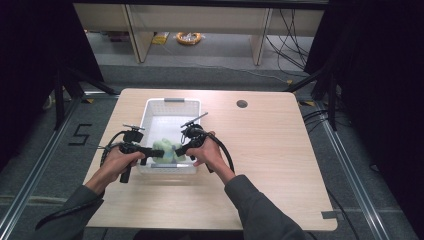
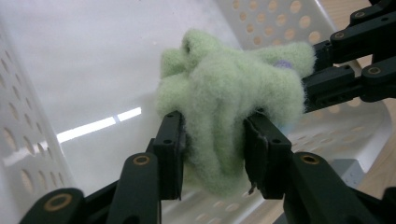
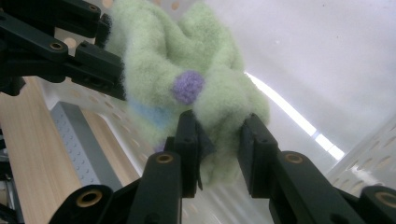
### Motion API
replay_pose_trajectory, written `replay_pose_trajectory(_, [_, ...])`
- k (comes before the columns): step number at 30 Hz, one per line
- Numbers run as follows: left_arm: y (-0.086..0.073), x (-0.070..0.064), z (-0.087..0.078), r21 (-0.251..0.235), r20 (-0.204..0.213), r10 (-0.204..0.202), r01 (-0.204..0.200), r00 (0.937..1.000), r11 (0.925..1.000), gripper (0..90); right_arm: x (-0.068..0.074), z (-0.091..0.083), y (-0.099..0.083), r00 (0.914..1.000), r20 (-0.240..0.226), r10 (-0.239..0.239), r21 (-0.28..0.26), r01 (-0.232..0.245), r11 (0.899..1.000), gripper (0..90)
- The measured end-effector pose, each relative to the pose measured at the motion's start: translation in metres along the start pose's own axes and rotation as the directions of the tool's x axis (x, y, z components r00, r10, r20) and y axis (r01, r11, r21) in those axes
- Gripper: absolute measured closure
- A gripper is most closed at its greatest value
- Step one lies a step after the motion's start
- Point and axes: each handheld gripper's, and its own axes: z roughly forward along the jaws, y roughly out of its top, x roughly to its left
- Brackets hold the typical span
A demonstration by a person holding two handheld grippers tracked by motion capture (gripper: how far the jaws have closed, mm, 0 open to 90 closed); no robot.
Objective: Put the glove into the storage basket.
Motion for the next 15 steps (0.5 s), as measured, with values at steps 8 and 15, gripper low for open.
replay_pose_trajectory(8, [0.003,-0.004,0.002,0.026,-0.052,0.052,-0.051,0.9973,0.9984,48.8,-0.001,0.002,0.001,0.9992,0.039,-0.004,0.037,0.003,0.999,70.0])
replay_pose_trajectory(15, [0.010,-0.007,-0.004,-0.034,-0.127,0.053,-0.058,0.9905,0.9978,38.6,0.001,0.003,0.002,0.9976,0.065,-0.023,0.044,0.020,0.999,64.8])
